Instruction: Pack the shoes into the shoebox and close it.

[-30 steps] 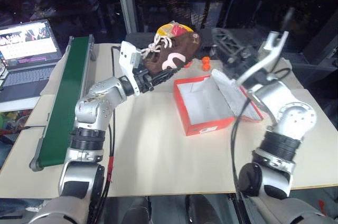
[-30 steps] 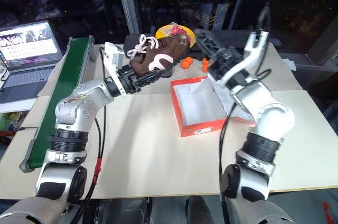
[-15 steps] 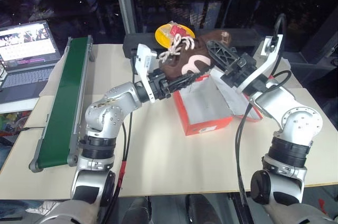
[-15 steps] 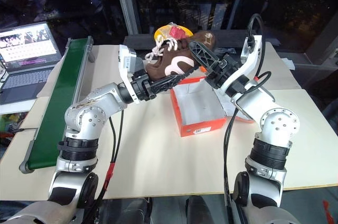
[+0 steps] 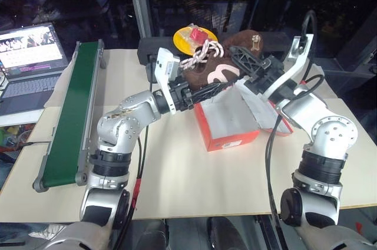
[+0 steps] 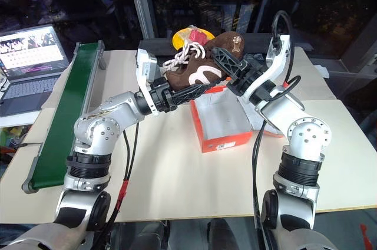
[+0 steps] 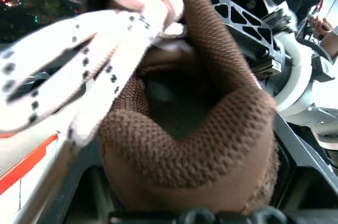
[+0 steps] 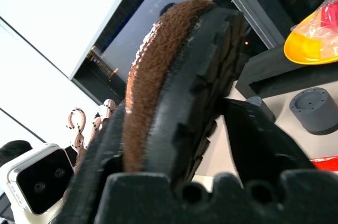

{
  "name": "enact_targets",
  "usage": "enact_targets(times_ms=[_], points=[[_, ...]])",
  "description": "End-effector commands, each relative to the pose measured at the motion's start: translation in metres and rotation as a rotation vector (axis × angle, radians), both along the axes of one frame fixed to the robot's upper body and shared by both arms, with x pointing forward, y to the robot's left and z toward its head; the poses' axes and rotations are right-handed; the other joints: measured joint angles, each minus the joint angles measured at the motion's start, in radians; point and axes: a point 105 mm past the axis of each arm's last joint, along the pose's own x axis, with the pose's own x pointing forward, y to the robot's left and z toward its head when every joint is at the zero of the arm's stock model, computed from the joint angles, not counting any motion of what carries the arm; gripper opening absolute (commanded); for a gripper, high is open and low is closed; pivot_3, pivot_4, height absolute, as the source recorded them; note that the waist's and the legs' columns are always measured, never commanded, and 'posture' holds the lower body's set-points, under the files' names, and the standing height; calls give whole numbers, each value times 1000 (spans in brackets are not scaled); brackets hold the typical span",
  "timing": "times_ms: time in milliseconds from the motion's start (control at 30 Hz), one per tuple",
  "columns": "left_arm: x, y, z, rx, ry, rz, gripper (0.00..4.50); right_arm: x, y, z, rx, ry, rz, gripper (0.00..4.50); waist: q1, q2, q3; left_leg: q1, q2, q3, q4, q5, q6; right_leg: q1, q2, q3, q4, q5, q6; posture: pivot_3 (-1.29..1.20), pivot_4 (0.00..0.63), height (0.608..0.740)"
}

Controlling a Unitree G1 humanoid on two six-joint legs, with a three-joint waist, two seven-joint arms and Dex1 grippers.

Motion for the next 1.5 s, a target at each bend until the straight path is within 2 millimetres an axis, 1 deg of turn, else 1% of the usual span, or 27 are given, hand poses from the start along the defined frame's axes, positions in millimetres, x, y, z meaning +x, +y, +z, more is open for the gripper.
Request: enact_targets(times_ms=[33, 133, 167, 200, 267, 300, 333, 400, 433, 467, 567, 633, 700, 733, 800, 867, 900, 1133, 1233, 1400, 1500], points=[[1, 37, 8, -20, -22, 65, 4500, -2, -16, 34, 0, -121, -62, 969, -1, 0, 0, 0, 0, 1, 0, 0, 0, 0, 0, 1, 0, 0, 0, 0, 150, 740], [8, 71, -11, 53, 22, 186, 4500, 5, -26, 47, -67, -159, -107, 551, -3, 0, 0, 1, 0, 2, -1, 0, 1, 0, 0, 2, 0, 0, 0, 0, 150, 740], [7, 80, -15, 64, 37, 206, 4500, 7, -29, 52, -94, -176, -117, 541, -4, 1, 0, 1, 0, 3, -1, 0, 1, 0, 0, 3, 0, 0, 0, 0, 150, 740], [5, 87, -19, 74, 51, 215, 4500, 12, -30, 57, -166, -201, -133, 520, -3, 1, 0, 1, 1, 4, -2, -1, 1, -1, 1, 4, 0, 0, 0, 0, 150, 740], [0, 95, -24, 85, 67, 219, 4500, 22, -32, 61, -287, -230, -157, 505, 0, 1, 0, 1, 1, 4, -1, -1, 1, -1, 1, 4, -1, 0, 0, 0, 150, 740], [-1, 97, -26, 94, 70, 224, 4500, 32, -31, 56, -390, -224, -169, 494, 0, 1, 0, 1, 1, 4, -1, -1, 1, -1, 1, 4, -1, 0, 0, 0, 150, 740], [-3, 97, -29, 106, 69, 231, 4500, 44, -28, 45, -495, -203, -161, 493, 1, 1, 0, 1, 1, 5, -1, -1, 1, -1, 1, 4, -1, 0, 0, 0, 150, 740], [-4, 95, -32, 119, 63, 237, 4500, 59, -26, 30, -594, -155, -130, 493, 0, 1, 0, 1, 2, 5, -1, -1, 1, 0, 1, 4, -4, 0, 1, 0, 150, 740], [-5, 94, -32, 120, 61, 238, 4500, 63, -26, 28, -604, -146, -119, 493, 0, 1, 0, 1, 2, 5, -1, -1, 1, 1, 2, 4, -7, 0, 1, 0, 150, 740], [-6, 92, -34, 117, 62, 237, 4500, 67, -23, 22, -640, -131, -93, 493, 2, 1, 0, 1, 3, 5, -1, -1, 1, 1, 2, 4, -8, 1, 1, 0, 150, 740], [-11, 83, -40, 115, 61, 236, 4500, 76, -20, -6, -791, -87, -22, 493, 6, 1, 0, -1, 2, 5, -1, -1, 1, 0, 1, 4, -9, 1, 2, 0, 150, 740], [-16, 79, -42, 112, 61, 236, 4500, 82, -27, -25, -880, -60, -6, 493, 7, 0, 1, -3, 1, 6, -1, -1, 1, -1, 0, 5, -9, 2, 3, 0, 150, 740], [-20, 78, -43, 111, 63, 242, 4500, 86, -35, -39, -937, -31, 6, 493, 9, 0, 1, -3, 1, 6, -1, -1, 2, -2, 0, 5, -9, 2, 3, 0, 150, 740], [-21, 79, -43, 111, 63, 245, 4500, 87, -36, -43, -949, -24, 12, 493, 10, 0, 1, -3, 1, 6, -1, -1, 2, -2, 0, 5, -9, 2, 3, 0, 150, 740], [-23, 81, -44, 105, 68, 268, 4500, 88, -38, -57, -965, 16, 43, 493, 11, 0, 1, -3, 1, 6, -1, -1, 1, -2, 0, 5, -9, 2, 3, 0, 150, 740], [-24, 84, -44, 89, 75, 288, 4500, 87, -39, -78, -987, 78, 93, 493, 8, 0, 1, -1, 1, 6, 0, -1, 1, 0, 0, 5, -9, 3, 3, 0, 150, 740], [-24, 84, -44, 83, 78, 293, 4500, 87, -40, -85, -1005, 99, 108, 493, 6, 0, 1, 0, 1, 7, 0, -1, 1, 0, 1, 6, -9, 3, 3, 0, 150, 740], [-28, 72, -49, 59, 85, 288, 4500, 87, -48, -127, -1198, 184, 150, 493, 1, 0, 1, -1, 1, 7, 0, -1, 1, 0, 0, 6, -9, 3, 4, 0, 150, 740], [-27, 72, -46, 54, 76, 297, 4500, 89, -48, -139, -1262, 183, 144, 493, 0, 0, 1, 0, 1, 7, 0, -1, 1, 0, 0, 7, -9, 3, 4, 0, 150, 740], [-28, 81, -38, 54, 52, 336, 4500, 98, -49, -148, -1327, 165, 44, 493, -2, -1, 0, 2, 1, 7, 0, -1, 0, 3, 1, 7, -9, 4, 4, 0, 150, 740], [-30, 83, -38, 60, 50, 343, 4500, 101, -48, -153, -1354, 156, -4, 493, -3, -3, -2, 4, 1, 7, 1, 0, 0, 5, 1, 7, -9, 5, 4, 0, 150, 740]])
